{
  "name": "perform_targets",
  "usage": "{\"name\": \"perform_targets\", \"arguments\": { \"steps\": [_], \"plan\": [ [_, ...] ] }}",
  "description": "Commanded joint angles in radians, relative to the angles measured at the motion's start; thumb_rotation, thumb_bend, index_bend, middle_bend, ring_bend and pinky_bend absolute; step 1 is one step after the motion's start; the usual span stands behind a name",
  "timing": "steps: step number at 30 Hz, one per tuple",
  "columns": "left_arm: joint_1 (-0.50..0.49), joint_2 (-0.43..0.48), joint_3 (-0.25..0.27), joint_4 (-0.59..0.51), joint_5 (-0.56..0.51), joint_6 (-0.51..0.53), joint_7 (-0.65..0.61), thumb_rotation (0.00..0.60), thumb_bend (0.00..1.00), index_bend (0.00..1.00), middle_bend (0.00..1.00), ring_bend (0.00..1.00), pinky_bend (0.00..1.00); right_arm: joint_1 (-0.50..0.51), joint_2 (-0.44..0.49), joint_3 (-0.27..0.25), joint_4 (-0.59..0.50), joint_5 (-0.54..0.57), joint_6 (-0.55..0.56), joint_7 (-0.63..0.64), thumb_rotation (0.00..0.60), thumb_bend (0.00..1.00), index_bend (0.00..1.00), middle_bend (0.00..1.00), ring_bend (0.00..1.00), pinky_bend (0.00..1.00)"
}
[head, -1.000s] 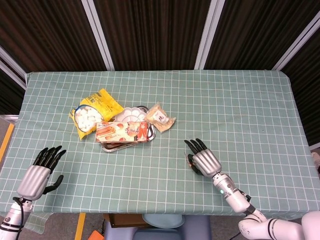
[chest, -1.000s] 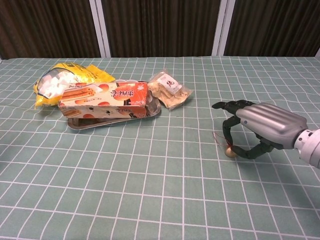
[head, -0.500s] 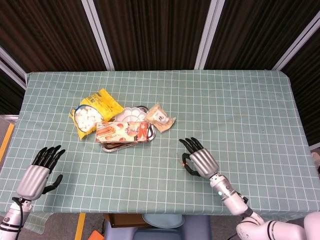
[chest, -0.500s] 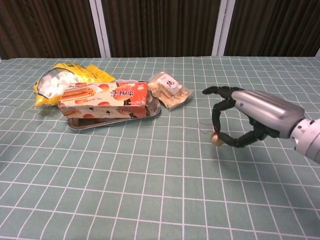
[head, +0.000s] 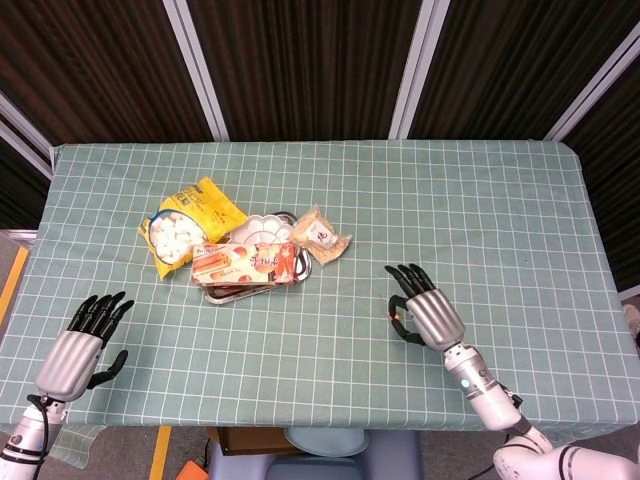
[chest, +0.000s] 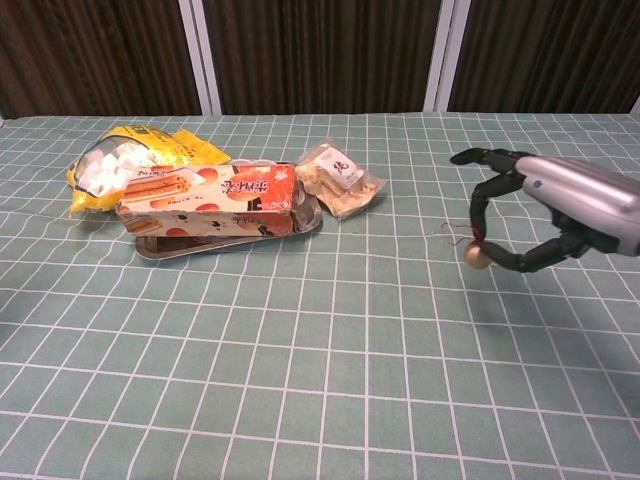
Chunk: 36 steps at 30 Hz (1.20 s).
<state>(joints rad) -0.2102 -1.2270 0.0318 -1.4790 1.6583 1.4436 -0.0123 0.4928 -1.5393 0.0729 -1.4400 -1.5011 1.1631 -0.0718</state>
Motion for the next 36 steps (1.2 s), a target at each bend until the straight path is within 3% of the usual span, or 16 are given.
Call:
{"name": "perform_targets", "arguments": {
  "steps": [1,5,12,18,36],
  "plan": [
    [0.000,0.001,0.001,0.003,-0.003,-0.004,-0.003,0.600,0.42,0.00,0.00,0.00,0.06,-0.017,0.008,-0.016,0.018,-0.005,0.021,-0.009,0.600,0.58,0.77,0.16,0.00,0.00],
    [0.002,0.005,0.001,0.009,-0.018,-0.014,-0.010,0.600,0.42,0.00,0.00,0.00,0.06,-0.052,0.036,-0.042,0.020,-0.017,0.056,0.011,0.600,0.58,0.77,0.16,0.00,0.00],
    [0.001,0.001,0.001,0.002,-0.007,-0.006,0.005,0.600,0.42,0.00,0.00,0.00,0.06,0.015,-0.043,0.000,0.031,-0.004,-0.021,0.026,0.600,0.58,0.77,0.16,0.00,0.00],
    [0.002,0.004,0.000,0.010,-0.022,-0.016,-0.005,0.600,0.42,0.00,0.00,0.00,0.06,-0.023,-0.021,-0.036,0.051,-0.013,0.011,0.020,0.600,0.58,0.77,0.16,0.00,0.00],
    [-0.002,-0.001,0.002,0.013,-0.020,-0.024,0.000,0.600,0.42,0.00,0.00,0.00,0.06,0.018,-0.129,-0.024,0.164,0.027,-0.078,0.045,0.600,0.58,0.77,0.16,0.00,0.00]
  ]
}}
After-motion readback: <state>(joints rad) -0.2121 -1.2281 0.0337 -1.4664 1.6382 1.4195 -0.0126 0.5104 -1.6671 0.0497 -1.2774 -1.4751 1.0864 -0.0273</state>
